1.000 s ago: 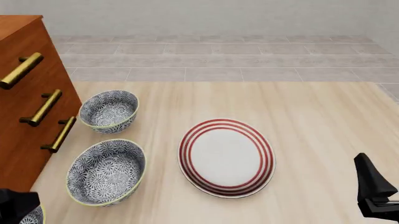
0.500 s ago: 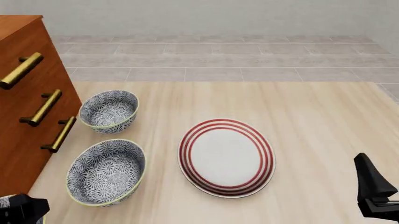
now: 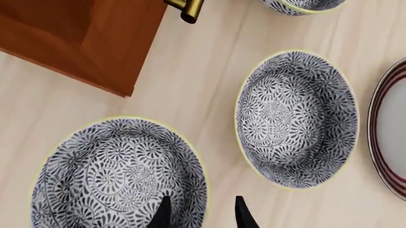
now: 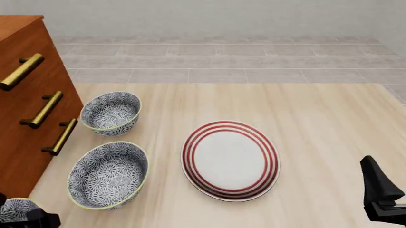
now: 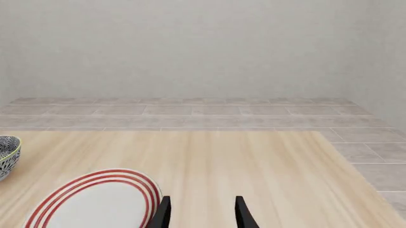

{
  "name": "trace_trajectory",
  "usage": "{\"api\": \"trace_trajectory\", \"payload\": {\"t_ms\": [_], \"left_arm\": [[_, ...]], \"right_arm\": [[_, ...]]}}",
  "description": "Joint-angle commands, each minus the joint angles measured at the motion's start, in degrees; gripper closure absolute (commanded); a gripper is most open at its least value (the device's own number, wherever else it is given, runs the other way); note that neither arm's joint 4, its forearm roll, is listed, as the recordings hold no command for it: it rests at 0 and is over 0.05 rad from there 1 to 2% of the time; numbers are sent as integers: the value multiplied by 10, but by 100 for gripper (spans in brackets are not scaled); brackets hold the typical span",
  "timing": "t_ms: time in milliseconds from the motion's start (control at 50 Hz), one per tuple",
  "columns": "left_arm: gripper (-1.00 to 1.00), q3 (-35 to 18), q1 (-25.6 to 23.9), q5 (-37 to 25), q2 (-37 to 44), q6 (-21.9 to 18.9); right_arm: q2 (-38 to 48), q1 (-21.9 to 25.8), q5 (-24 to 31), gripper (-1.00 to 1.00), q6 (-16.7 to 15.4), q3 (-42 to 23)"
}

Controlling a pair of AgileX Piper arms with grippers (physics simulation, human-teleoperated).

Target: Put the bowl at the front on the plate.

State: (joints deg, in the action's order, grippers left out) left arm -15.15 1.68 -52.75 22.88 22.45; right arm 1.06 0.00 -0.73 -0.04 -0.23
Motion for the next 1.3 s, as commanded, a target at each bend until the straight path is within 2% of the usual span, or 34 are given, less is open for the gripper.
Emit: {"api": "trace_trajectory", "payload": {"t_ms": [20,280,480,640,880,900,1120,1300], "left_arm": [[-100,34,5,38,20,-3],[-100,55,-1,73,43,-3],[-100,75,8,115,76,-19],[-100,93,5,152,102,-16],[-100,104,-9,173,115,-1],[100,104,-4,179,121,-5],[100,93,-14,151,96,2],[100,59,-8,113,70,-7]], "right_arm": [[-3,0,2,-100,0,0],[-3,0,2,-100,0,0],[-2,0,2,-100,0,0],[-3,0,2,-100,0,0],[-3,0,2,-100,0,0],[-3,0,2,-100,0,0],[-3,0,2,-100,0,0],[-3,0,2,-100,0,0]]}}
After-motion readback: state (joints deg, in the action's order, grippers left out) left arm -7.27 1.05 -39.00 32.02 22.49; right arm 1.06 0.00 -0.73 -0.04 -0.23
